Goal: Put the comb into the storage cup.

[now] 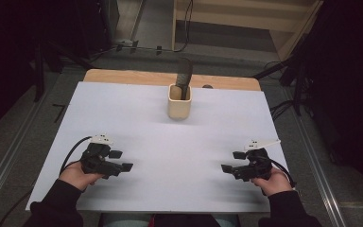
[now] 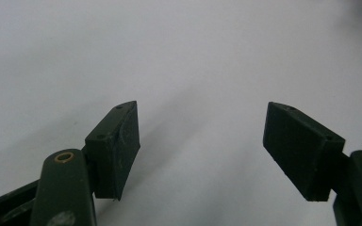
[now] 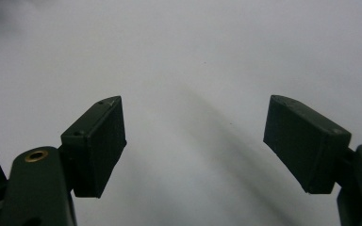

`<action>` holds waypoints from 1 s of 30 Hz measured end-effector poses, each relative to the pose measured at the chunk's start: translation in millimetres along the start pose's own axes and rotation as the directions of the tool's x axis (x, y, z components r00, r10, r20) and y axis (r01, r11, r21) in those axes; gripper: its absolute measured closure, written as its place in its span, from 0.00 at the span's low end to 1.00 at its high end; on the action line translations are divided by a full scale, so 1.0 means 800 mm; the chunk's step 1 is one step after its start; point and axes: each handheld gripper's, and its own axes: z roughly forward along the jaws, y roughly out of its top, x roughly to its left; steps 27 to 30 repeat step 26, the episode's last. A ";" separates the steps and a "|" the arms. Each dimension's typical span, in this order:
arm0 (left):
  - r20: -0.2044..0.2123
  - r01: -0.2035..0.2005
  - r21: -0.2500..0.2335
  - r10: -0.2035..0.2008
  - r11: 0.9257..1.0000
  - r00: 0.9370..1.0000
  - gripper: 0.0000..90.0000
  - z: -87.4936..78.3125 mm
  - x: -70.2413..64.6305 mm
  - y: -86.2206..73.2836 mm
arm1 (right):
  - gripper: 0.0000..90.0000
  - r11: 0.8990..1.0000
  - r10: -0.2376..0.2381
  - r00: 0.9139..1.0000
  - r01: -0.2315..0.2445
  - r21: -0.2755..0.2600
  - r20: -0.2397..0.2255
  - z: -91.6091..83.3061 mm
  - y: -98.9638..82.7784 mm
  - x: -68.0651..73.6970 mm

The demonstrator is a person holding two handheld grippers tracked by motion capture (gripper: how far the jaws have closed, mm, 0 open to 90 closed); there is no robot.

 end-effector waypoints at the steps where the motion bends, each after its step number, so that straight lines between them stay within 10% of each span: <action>1: -0.001 -0.001 0.003 0.001 1.000 1.000 0.32 0.000 0.001 0.000 | 0.22 1.000 -0.002 1.000 0.002 0.003 0.000 0.000 0.000 0.000; 30: -0.002 0.005 0.001 -0.005 1.000 1.000 0.32 -0.001 0.003 0.000 | 0.22 1.000 -0.011 1.000 0.011 0.005 0.005 0.001 0.000 0.001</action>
